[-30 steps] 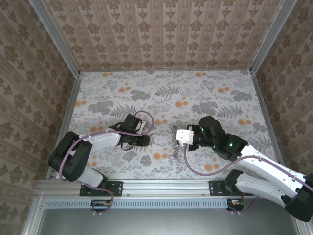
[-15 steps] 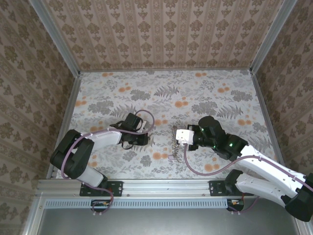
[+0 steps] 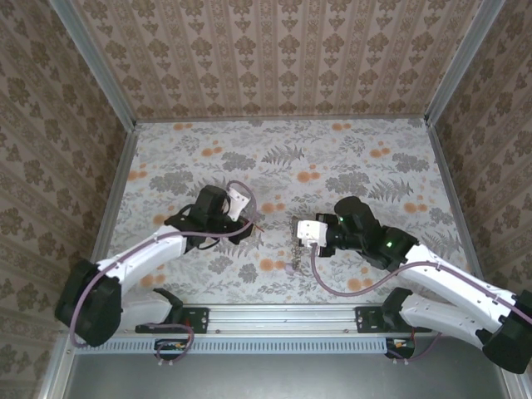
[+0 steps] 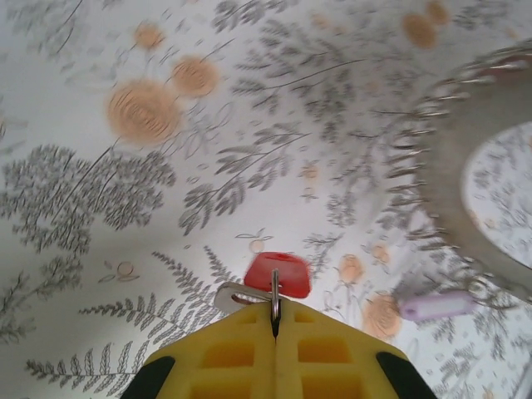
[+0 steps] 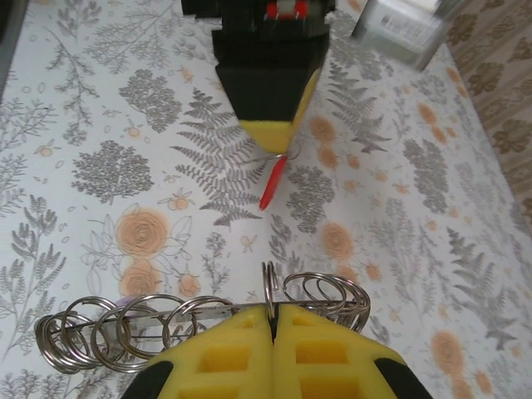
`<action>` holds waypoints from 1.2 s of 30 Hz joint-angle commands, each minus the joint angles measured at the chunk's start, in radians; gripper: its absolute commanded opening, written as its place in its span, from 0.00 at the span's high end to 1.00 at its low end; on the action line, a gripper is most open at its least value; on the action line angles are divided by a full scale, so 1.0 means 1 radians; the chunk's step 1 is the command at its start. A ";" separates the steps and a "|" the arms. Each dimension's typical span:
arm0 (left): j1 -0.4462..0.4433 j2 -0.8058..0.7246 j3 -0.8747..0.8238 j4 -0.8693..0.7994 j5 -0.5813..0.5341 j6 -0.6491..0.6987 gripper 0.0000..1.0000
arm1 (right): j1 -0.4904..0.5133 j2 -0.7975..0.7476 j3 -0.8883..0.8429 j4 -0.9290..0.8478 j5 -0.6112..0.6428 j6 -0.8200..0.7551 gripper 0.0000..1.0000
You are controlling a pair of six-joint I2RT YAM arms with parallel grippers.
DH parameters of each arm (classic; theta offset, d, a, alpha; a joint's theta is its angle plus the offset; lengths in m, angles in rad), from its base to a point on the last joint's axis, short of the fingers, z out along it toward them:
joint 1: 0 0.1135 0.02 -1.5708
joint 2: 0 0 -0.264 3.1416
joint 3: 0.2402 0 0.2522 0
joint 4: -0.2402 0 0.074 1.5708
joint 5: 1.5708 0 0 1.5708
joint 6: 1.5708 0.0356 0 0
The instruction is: Put the keys on the keyring
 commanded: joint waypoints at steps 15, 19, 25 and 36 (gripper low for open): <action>0.007 -0.094 0.159 -0.108 0.389 0.618 1.00 | -0.051 0.130 0.112 0.007 -0.391 0.058 1.00; 0.001 -0.097 0.168 -0.091 0.416 0.687 1.00 | -0.055 0.134 0.110 0.019 -0.390 0.071 1.00; -0.037 -0.076 0.189 -0.103 0.387 0.752 1.00 | -0.054 0.164 0.125 0.038 -0.386 0.116 1.00; -0.098 -0.071 0.174 -0.099 0.344 0.868 1.00 | -0.104 0.253 0.182 0.054 -0.472 0.201 1.00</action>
